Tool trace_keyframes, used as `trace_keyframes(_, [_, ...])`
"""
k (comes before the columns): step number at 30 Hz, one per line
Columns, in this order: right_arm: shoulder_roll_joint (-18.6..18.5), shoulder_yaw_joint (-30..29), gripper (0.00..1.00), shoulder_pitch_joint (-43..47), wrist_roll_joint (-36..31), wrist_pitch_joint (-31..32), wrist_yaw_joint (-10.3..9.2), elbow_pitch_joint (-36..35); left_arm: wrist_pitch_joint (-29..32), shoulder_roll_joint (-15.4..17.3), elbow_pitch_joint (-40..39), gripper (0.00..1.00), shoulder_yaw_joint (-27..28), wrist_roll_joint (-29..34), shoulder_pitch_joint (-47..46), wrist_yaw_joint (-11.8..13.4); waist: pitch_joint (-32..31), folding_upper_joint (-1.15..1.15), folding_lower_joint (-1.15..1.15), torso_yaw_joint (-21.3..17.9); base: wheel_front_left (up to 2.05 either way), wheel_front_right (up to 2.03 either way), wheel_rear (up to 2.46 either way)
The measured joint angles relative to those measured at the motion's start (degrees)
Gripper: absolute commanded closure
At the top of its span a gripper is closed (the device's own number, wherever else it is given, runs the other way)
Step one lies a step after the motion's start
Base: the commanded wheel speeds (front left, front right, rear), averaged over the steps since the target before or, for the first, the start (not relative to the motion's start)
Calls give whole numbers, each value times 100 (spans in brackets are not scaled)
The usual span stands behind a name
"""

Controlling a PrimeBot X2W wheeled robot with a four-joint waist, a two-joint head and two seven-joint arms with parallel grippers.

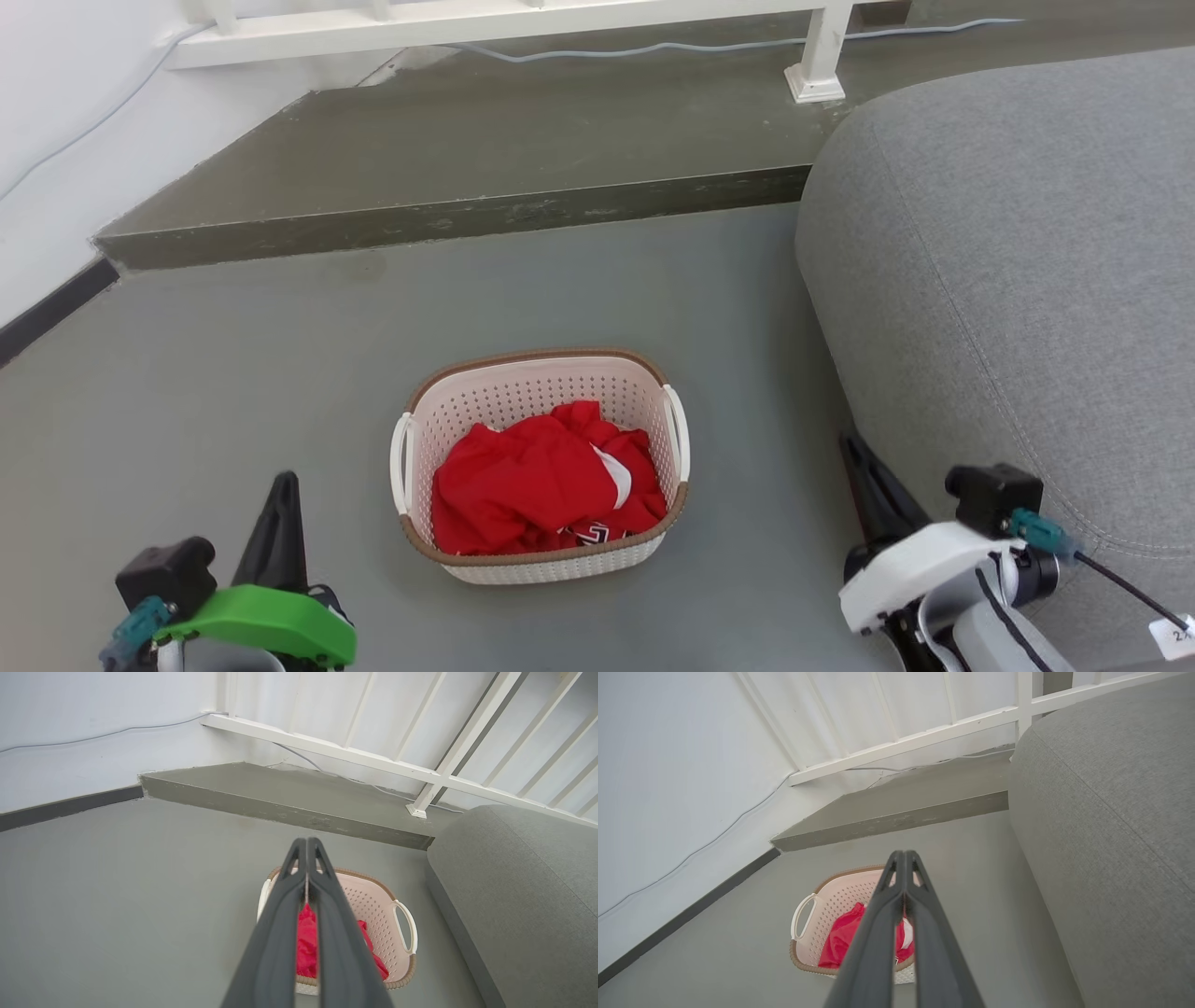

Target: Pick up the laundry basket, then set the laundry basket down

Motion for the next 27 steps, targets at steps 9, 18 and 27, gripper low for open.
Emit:
trace_keyframes(9, [11, -148, 100, 47, 491, 78, 21, -25, 188, -10, 53, 100, 86, -511, 12, 0, -32, 0, 0, 8, 0, 0, 0])
trace_keyframes(18, [40, -375, 100, 47, 1174, 260, 70, -87, 409, -11, 55, 100, 179, -1120, 9, 0, -63, 0, 0, 21, 0, 0, 0])
trace_keyframes(27, [69, -605, 100, 47, 1793, 431, 124, -121, 609, -12, 55, 100, 256, -1671, 4, 0, -93, 0, 0, 34, 0, 0, 0])
